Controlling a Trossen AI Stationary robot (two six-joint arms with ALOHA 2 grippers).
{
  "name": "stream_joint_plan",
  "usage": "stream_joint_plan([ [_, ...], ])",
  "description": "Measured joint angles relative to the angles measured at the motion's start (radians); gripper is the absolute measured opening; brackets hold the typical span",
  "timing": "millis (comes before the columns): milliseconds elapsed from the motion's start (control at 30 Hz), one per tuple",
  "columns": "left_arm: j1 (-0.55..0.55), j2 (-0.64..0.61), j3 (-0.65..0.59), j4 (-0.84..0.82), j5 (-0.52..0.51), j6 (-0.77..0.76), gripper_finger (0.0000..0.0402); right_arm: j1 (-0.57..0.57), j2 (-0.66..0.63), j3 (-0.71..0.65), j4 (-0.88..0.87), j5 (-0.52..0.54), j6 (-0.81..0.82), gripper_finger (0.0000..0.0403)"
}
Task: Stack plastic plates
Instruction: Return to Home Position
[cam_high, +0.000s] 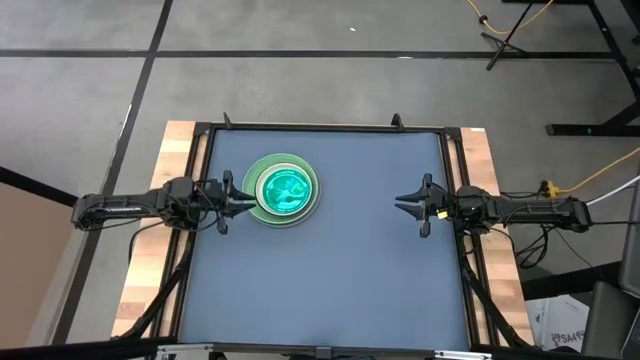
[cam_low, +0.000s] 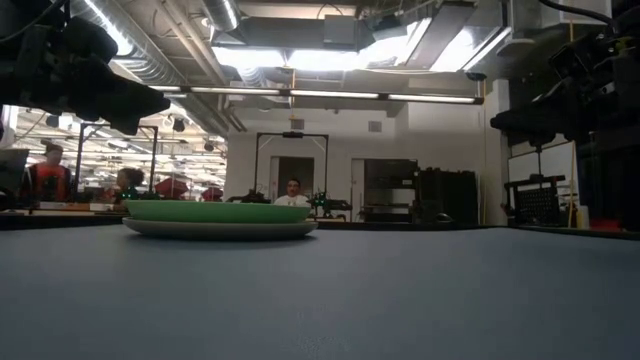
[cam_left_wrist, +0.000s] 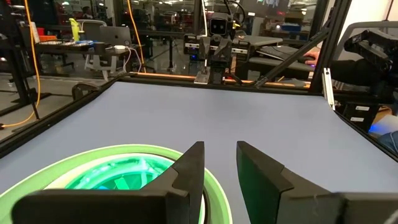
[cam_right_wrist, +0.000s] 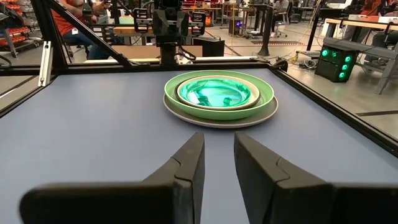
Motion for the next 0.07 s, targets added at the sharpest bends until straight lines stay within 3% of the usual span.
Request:
stream_joint_plan([
  [67,0.000,0.000,0.000,0.000,0.000,0.000,0.0087,0.000,0.000,0.000,0.000,0.000,0.000,0.0081],
])
